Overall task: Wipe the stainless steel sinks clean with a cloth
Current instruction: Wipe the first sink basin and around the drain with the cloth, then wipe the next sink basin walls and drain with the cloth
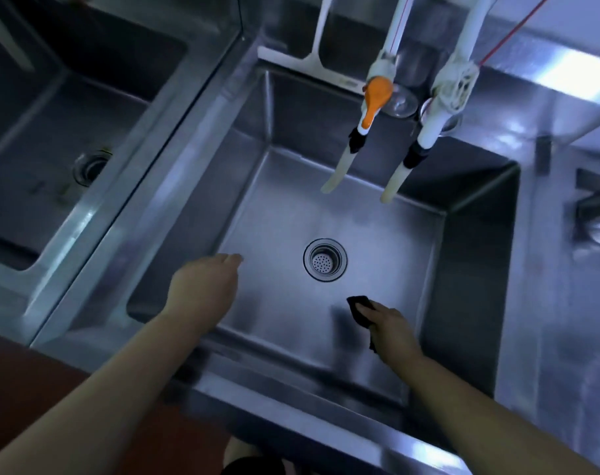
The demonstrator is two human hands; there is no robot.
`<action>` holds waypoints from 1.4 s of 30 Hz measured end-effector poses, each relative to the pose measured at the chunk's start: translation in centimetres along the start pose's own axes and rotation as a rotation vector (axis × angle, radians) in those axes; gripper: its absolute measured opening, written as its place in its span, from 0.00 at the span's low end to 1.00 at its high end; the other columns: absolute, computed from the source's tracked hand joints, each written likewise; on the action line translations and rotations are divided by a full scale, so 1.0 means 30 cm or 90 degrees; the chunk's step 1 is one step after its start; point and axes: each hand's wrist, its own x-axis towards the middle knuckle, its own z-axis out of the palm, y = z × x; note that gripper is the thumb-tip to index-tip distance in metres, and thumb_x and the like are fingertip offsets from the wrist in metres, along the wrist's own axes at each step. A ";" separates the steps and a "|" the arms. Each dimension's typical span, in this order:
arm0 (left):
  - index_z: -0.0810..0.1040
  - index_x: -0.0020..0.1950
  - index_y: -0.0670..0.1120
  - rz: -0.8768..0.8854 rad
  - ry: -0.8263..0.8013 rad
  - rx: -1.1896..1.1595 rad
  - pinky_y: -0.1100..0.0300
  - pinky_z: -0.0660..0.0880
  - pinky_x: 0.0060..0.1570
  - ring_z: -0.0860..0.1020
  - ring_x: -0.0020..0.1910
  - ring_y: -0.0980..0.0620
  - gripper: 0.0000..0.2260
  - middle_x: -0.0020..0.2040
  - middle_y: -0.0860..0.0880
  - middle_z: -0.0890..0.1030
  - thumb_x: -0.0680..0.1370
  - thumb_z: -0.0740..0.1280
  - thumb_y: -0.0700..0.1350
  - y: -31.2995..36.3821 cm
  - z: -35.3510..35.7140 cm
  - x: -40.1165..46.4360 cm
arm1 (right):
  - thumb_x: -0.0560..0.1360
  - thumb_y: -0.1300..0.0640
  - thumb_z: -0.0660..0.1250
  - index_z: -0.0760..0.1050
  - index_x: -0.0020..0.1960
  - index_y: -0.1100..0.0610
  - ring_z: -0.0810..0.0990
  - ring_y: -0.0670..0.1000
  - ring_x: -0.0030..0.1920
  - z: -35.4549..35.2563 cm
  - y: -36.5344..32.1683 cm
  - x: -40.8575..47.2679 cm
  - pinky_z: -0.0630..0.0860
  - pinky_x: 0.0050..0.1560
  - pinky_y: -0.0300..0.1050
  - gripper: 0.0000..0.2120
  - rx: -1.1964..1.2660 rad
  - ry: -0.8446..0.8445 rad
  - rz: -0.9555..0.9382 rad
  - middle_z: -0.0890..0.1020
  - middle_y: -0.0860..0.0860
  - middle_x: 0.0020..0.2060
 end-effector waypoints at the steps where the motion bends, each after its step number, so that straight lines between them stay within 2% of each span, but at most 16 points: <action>1: 0.82 0.54 0.41 -0.043 0.009 -0.032 0.47 0.78 0.32 0.81 0.35 0.38 0.13 0.41 0.39 0.83 0.70 0.69 0.33 0.001 -0.035 -0.050 | 0.75 0.74 0.56 0.70 0.70 0.53 0.74 0.40 0.37 -0.008 -0.029 -0.028 0.70 0.33 0.27 0.28 0.038 0.021 0.022 0.77 0.53 0.61; 3: 0.82 0.56 0.43 -0.117 0.038 -0.069 0.47 0.78 0.37 0.81 0.40 0.38 0.13 0.46 0.40 0.84 0.74 0.65 0.38 -0.003 -0.096 -0.140 | 0.75 0.73 0.54 0.71 0.70 0.52 0.73 0.43 0.33 -0.018 -0.093 -0.074 0.67 0.28 0.26 0.28 0.036 0.045 0.017 0.79 0.54 0.53; 5: 0.81 0.58 0.46 -0.179 0.051 -0.089 0.49 0.76 0.43 0.81 0.47 0.40 0.14 0.51 0.43 0.83 0.76 0.61 0.43 -0.013 -0.154 -0.211 | 0.75 0.72 0.55 0.71 0.69 0.51 0.77 0.50 0.37 -0.033 -0.183 -0.125 0.69 0.33 0.26 0.28 0.044 0.063 -0.010 0.79 0.54 0.57; 7: 0.78 0.62 0.50 -0.223 0.041 -0.100 0.51 0.75 0.48 0.79 0.54 0.43 0.14 0.57 0.47 0.81 0.78 0.61 0.45 -0.028 -0.204 -0.268 | 0.75 0.71 0.56 0.70 0.70 0.51 0.80 0.57 0.47 -0.036 -0.287 -0.169 0.77 0.45 0.38 0.28 0.043 0.074 -0.040 0.76 0.52 0.63; 9: 0.77 0.63 0.52 -0.245 0.034 -0.114 0.53 0.74 0.49 0.78 0.56 0.46 0.14 0.59 0.49 0.80 0.78 0.62 0.46 -0.045 -0.240 -0.323 | 0.74 0.71 0.56 0.70 0.70 0.51 0.79 0.61 0.54 -0.024 -0.398 -0.206 0.77 0.56 0.55 0.28 0.046 0.069 -0.062 0.73 0.50 0.67; 10: 0.76 0.63 0.52 -0.252 0.034 -0.129 0.53 0.73 0.50 0.79 0.56 0.46 0.14 0.59 0.49 0.80 0.78 0.62 0.46 -0.055 -0.253 -0.351 | 0.74 0.70 0.57 0.69 0.70 0.51 0.78 0.61 0.56 -0.013 -0.453 -0.221 0.75 0.58 0.57 0.28 0.046 0.064 -0.074 0.71 0.49 0.69; 11: 0.76 0.63 0.52 -0.257 0.032 -0.147 0.53 0.74 0.50 0.79 0.55 0.46 0.14 0.59 0.49 0.80 0.78 0.62 0.46 -0.065 -0.264 -0.380 | 0.75 0.70 0.57 0.69 0.71 0.51 0.77 0.60 0.58 0.003 -0.505 -0.229 0.73 0.61 0.56 0.28 0.041 0.063 -0.086 0.69 0.48 0.70; 13: 0.76 0.63 0.52 -0.264 0.016 -0.175 0.52 0.75 0.49 0.80 0.52 0.45 0.14 0.58 0.50 0.81 0.78 0.62 0.47 -0.090 -0.281 -0.442 | 0.75 0.69 0.59 0.69 0.71 0.50 0.72 0.55 0.64 0.037 -0.610 -0.235 0.67 0.66 0.43 0.27 0.009 0.063 -0.112 0.68 0.47 0.71; 15: 0.77 0.62 0.53 -0.258 0.014 -0.191 0.51 0.76 0.47 0.81 0.50 0.44 0.14 0.56 0.50 0.81 0.77 0.62 0.47 -0.135 -0.296 -0.495 | 0.75 0.68 0.59 0.69 0.70 0.49 0.68 0.50 0.66 0.074 -0.725 -0.232 0.62 0.65 0.35 0.27 -0.034 0.073 -0.151 0.69 0.46 0.70; 19: 0.76 0.63 0.53 -0.231 0.020 -0.154 0.54 0.75 0.48 0.80 0.53 0.46 0.14 0.57 0.51 0.81 0.78 0.61 0.48 -0.320 -0.364 -0.575 | 0.74 0.67 0.59 0.69 0.70 0.48 0.69 0.51 0.64 0.178 -0.992 -0.228 0.68 0.63 0.41 0.27 -0.076 0.113 -0.200 0.70 0.46 0.69; 23: 0.83 0.51 0.46 -0.189 0.083 -0.124 0.53 0.79 0.36 0.82 0.40 0.43 0.09 0.44 0.47 0.84 0.74 0.65 0.44 -0.590 -0.465 -0.674 | 0.75 0.65 0.60 0.69 0.70 0.46 0.68 0.50 0.65 0.342 -1.262 -0.232 0.66 0.62 0.40 0.26 -0.075 0.160 -0.208 0.70 0.45 0.69; 24: 0.82 0.52 0.48 -0.190 0.073 -0.102 0.53 0.79 0.37 0.82 0.42 0.45 0.09 0.45 0.49 0.84 0.75 0.65 0.45 -0.658 -0.489 -0.700 | 0.76 0.65 0.60 0.69 0.70 0.46 0.68 0.49 0.65 0.388 -1.321 -0.233 0.67 0.62 0.40 0.26 -0.072 0.163 -0.214 0.70 0.45 0.69; 28: 0.71 0.67 0.56 -0.227 0.024 -0.074 0.58 0.73 0.52 0.77 0.58 0.54 0.16 0.60 0.57 0.78 0.80 0.56 0.51 -0.927 -0.517 -0.787 | 0.76 0.62 0.61 0.69 0.70 0.44 0.69 0.48 0.66 0.553 -1.524 -0.221 0.68 0.60 0.41 0.25 -0.078 0.168 -0.228 0.71 0.44 0.69; 31: 0.69 0.68 0.57 -0.261 0.003 -0.092 0.58 0.73 0.53 0.75 0.59 0.55 0.16 0.62 0.58 0.76 0.80 0.55 0.52 -1.086 -0.530 -0.829 | 0.76 0.61 0.61 0.67 0.70 0.42 0.68 0.47 0.67 0.642 -1.625 -0.208 0.68 0.65 0.43 0.25 -0.064 0.153 -0.219 0.71 0.44 0.69; 34: 0.70 0.67 0.57 -0.278 -0.005 -0.109 0.58 0.73 0.54 0.75 0.60 0.55 0.16 0.63 0.58 0.76 0.80 0.55 0.52 -1.194 -0.533 -0.817 | 0.76 0.60 0.60 0.66 0.71 0.42 0.68 0.46 0.67 0.688 -1.683 -0.177 0.69 0.65 0.43 0.26 -0.065 0.151 -0.217 0.71 0.44 0.69; 42: 0.71 0.66 0.57 -0.248 -0.039 -0.131 0.58 0.74 0.53 0.75 0.59 0.54 0.16 0.62 0.58 0.76 0.78 0.58 0.51 -1.359 -0.556 -0.586 | 0.77 0.62 0.62 0.67 0.70 0.44 0.67 0.48 0.69 0.722 -1.769 0.070 0.63 0.67 0.42 0.25 -0.046 0.168 -0.143 0.69 0.45 0.70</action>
